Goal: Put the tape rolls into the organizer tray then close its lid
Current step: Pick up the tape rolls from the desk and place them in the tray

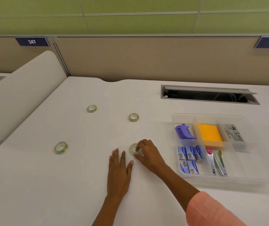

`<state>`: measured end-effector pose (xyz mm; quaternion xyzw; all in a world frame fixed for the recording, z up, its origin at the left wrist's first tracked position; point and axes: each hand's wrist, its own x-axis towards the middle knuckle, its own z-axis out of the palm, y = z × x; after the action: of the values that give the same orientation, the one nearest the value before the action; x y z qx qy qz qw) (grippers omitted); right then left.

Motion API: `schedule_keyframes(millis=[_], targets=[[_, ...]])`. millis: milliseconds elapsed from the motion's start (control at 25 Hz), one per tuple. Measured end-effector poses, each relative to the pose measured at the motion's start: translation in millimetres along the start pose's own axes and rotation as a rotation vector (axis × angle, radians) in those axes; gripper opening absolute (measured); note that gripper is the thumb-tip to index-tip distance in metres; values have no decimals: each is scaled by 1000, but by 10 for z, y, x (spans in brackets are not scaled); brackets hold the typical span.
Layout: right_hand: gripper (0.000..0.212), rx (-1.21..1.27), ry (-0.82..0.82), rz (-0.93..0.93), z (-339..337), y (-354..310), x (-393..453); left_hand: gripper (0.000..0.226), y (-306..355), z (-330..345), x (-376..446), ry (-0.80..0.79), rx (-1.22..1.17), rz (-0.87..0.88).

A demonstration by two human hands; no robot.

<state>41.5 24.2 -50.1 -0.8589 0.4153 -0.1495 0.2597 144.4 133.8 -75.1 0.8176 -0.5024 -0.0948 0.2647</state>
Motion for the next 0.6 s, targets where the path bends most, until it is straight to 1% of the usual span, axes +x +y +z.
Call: schedule_keyframes(millis=[40, 120, 200, 360, 440, 600], targets=[[27, 9, 13, 5, -3, -1, -9, 82, 8, -4, 5, -15, -12, -14], [33, 32, 37, 4, -29, -9, -37, 61, 46, -9, 33, -42, -53, -48], [44, 73, 71, -6, -89, -25, -74, 50, 120, -14, 58, -30, -104, -60], [58, 224, 210, -22, -392, 11, -206, 44, 420, -30, 64, 1, -204, -51], [62, 272, 271, 18, -607, 107, -312, 43, 623, -11, 64, -13, -223, -21], [61, 299, 387, 124, -1075, 473, -598, 42, 1044, 111, 35, -82, -269, 27]])
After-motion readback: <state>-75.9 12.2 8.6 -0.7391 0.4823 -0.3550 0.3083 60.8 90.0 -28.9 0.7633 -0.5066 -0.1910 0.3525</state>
